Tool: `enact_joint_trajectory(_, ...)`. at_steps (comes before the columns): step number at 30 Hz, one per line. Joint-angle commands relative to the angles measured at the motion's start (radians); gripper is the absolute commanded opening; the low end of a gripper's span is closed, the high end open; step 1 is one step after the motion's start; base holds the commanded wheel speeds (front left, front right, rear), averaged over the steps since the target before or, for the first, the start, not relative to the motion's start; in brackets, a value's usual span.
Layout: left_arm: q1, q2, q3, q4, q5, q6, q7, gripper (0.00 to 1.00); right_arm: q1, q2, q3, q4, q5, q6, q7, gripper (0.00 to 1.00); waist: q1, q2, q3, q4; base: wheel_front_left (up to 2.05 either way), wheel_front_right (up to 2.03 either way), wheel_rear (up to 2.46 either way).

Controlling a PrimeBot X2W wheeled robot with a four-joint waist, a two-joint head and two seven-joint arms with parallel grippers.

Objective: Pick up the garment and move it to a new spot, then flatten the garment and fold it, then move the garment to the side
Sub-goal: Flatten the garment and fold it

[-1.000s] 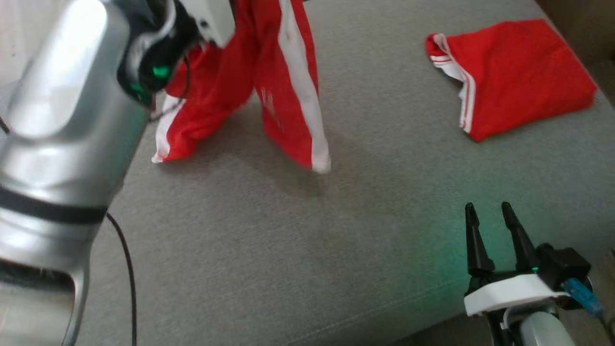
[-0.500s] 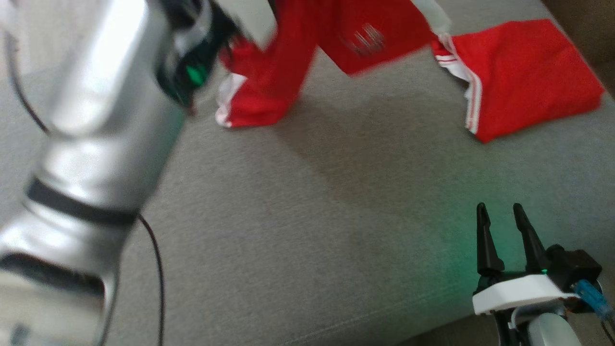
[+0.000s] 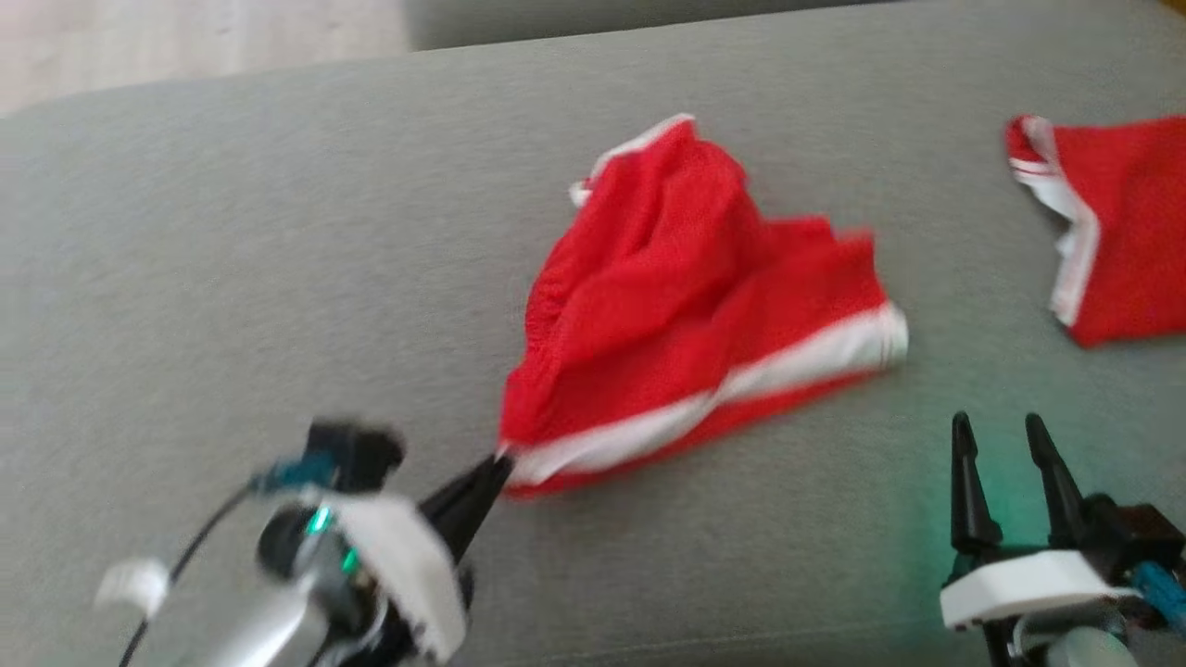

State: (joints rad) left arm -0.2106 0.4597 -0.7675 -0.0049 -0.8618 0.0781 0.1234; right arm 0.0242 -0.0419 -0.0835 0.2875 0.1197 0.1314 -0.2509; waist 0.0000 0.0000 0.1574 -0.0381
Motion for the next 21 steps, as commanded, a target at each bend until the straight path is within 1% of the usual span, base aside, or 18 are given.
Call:
enact_joint_trajectory(1,-0.017,0.031,0.045,-0.032,0.005,0.016,-0.034,0.00,-0.005,-0.008,0.013,-0.034,-0.013,-0.001,-0.011,1.00,0.0000,0.0000,0.003,0.068,0.00,0.00,0.00)
enact_joint_trajectory(2,-0.017,0.031,0.045,-0.032,0.005,0.016,-0.034,0.00,-0.005,-0.008,0.013,-0.034,-0.013,-0.001,-0.011,1.00,0.0000,0.0000,0.003,0.068,0.00,0.00,0.00)
enact_joint_trajectory(4,0.032,0.025,0.053,-0.004,-0.006,0.023,-0.075,0.00,-0.004,-0.008,0.012,-0.036,-0.025,-0.001,-0.011,1.00,0.0000,0.0000,0.003,0.099,0.00,0.00,0.00)
enact_joint_trajectory(6,0.057,0.009,0.057,0.044,-0.014,0.017,-0.116,0.00,-0.003,-0.008,0.011,-0.037,-0.036,-0.001,-0.011,1.00,0.0000,0.0000,0.001,0.128,0.00,0.00,0.00)
enact_joint_trajectory(10,0.078,-0.036,0.054,0.155,-0.011,-0.004,-0.197,0.00,0.002,-0.008,0.011,-0.037,-0.057,-0.001,-0.011,1.00,0.0000,0.0000,-0.011,0.162,0.00,0.00,0.00)
enact_joint_trajectory(14,0.080,-0.067,0.039,0.255,0.038,-0.017,-0.295,0.00,0.008,-0.008,0.011,-0.037,-0.069,-0.001,-0.011,1.00,0.0000,0.0000,-0.025,0.172,0.00,0.00,0.00)
enact_joint_trajectory(15,0.082,-0.080,0.042,0.273,0.041,-0.018,-0.316,0.07,0.009,-0.008,0.011,-0.038,-0.072,-0.001,-0.011,1.00,0.0000,0.0000,-0.029,0.173,0.00,0.00,0.00)
enact_joint_trajectory(16,0.083,-0.090,0.044,0.285,0.049,-0.021,-0.336,0.30,0.011,-0.008,0.011,-0.039,-0.074,-0.001,-0.011,1.00,0.0000,0.0000,-0.034,0.173,0.00,0.00,0.00)
enact_joint_trajectory(17,0.082,-0.099,0.054,0.290,0.062,-0.019,-0.356,0.58,0.013,-0.008,0.010,-0.041,-0.076,-0.001,-0.011,1.00,0.0000,0.0000,-0.038,0.173,0.00,0.00,0.00)
enact_joint_trajectory(18,0.085,-0.110,0.069,0.294,0.073,-0.014,-0.370,1.00,0.017,-0.008,0.008,-0.044,-0.077,-0.001,-0.011,1.00,0.0000,0.0000,-0.045,0.172,0.00,0.00,0.00)
enact_joint_trajectory(21,0.099,-0.136,0.129,0.275,0.131,0.005,-0.384,1.00,0.031,-0.008,0.001,-0.054,-0.079,-0.001,-0.011,1.00,0.0000,0.0000,-0.062,0.170,0.00,0.00,0.00)
